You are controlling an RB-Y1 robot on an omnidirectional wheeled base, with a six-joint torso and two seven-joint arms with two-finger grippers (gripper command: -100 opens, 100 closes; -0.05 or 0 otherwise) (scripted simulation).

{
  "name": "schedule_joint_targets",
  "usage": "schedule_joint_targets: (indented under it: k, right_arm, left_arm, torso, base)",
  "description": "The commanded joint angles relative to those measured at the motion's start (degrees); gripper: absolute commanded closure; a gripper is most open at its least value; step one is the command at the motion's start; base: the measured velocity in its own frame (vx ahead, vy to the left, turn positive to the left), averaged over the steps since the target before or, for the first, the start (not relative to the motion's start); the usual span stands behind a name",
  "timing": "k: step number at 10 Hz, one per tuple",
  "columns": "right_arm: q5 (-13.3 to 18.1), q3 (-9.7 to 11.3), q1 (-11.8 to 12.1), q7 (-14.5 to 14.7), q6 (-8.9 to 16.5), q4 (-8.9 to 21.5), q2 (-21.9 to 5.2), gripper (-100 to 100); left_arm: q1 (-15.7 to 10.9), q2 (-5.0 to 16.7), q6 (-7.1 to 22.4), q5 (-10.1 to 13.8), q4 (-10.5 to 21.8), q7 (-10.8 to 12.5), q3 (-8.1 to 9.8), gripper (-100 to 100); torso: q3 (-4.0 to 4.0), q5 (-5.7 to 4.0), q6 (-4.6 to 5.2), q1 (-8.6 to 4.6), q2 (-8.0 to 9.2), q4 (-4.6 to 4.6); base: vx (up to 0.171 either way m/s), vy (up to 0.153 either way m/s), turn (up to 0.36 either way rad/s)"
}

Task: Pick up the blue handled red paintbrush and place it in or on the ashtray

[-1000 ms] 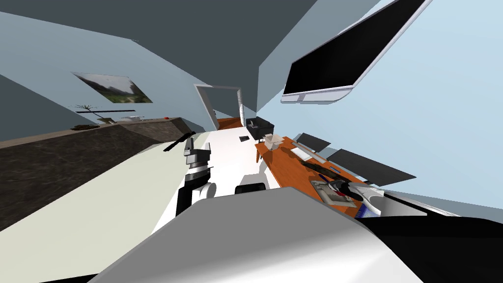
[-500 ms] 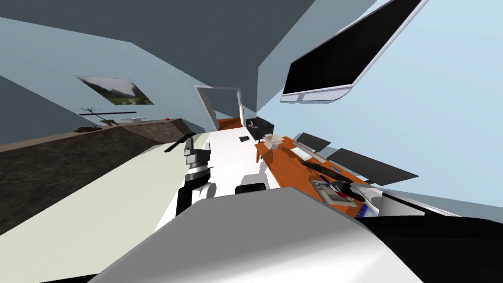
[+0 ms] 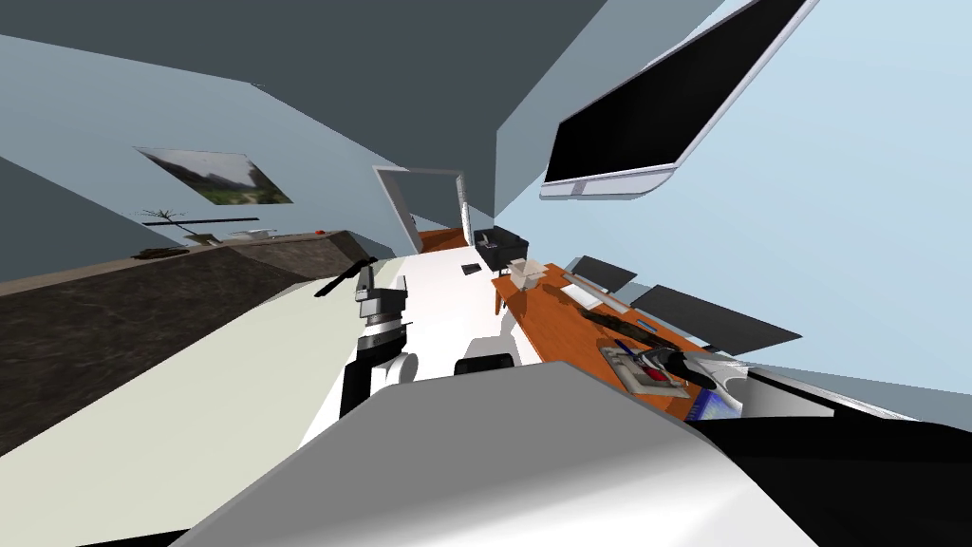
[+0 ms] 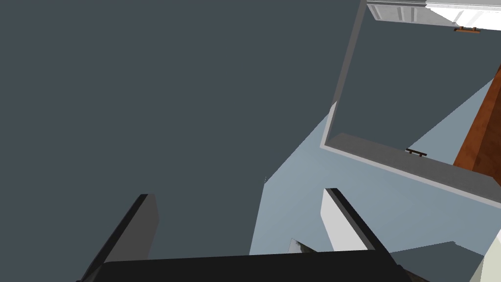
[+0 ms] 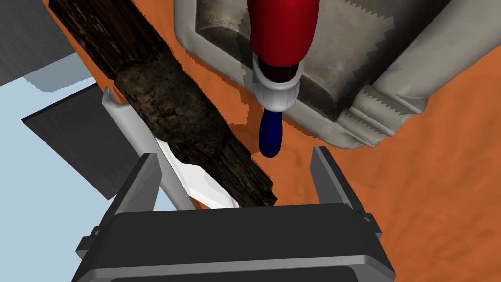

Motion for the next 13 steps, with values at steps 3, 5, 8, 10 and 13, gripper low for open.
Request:
schedule_joint_targets:
  k: [3,5,8,10,13]
  right_arm:
    - [-0.10,0.12,0.25,-0.70,-1.57,-0.43,-1.64,-100]
    - [-0.10,0.58,0.42,-1.66,-3.91,-0.96,-4.16,-100]
    - [-0.03,0.39,-0.30,-0.92,-4.52,0.41,-3.59,0]
    - [-0.03,0.39,-0.31,-0.91,-4.52,0.41,-3.58,0]
    - [-0.03,0.39,-0.31,-0.91,-4.52,0.41,-3.58,0]
  left_arm:
    - [0.00,0.00,0.00,0.00,0.00,0.00,0.00,0]
    - [0.00,0.00,0.00,0.00,0.00,0.00,0.00,0]
    - [0.00,0.00,0.00,0.00,0.00,0.00,0.00,0]
    - [0.00,0.00,0.00,0.00,0.00,0.00,0.00,0]
    - [-0.01,0.00,0.00,0.00,0.00,0.00,0.00,0]
  torso:
    - [-0.01,0.00,0.01,-0.02,-0.01,-0.01]
    - [0.02,-0.01,0.02,-0.05,0.04,0.01]
    - [0.03,-0.03,-0.01,-0.09,0.05,0.01]
    - [0.05,-0.05,-0.01,-0.14,0.09,0.02]
    - [0.06,-0.05,0.00,-0.14,0.10,0.02]
  base:
    - [0.027,0.026,-0.022]
    - [0.024,0.025,-0.063]
    - [0.010,0.010,-0.001]
    - [0.000,0.000,0.000]
    - [0.000,0.000,0.000]
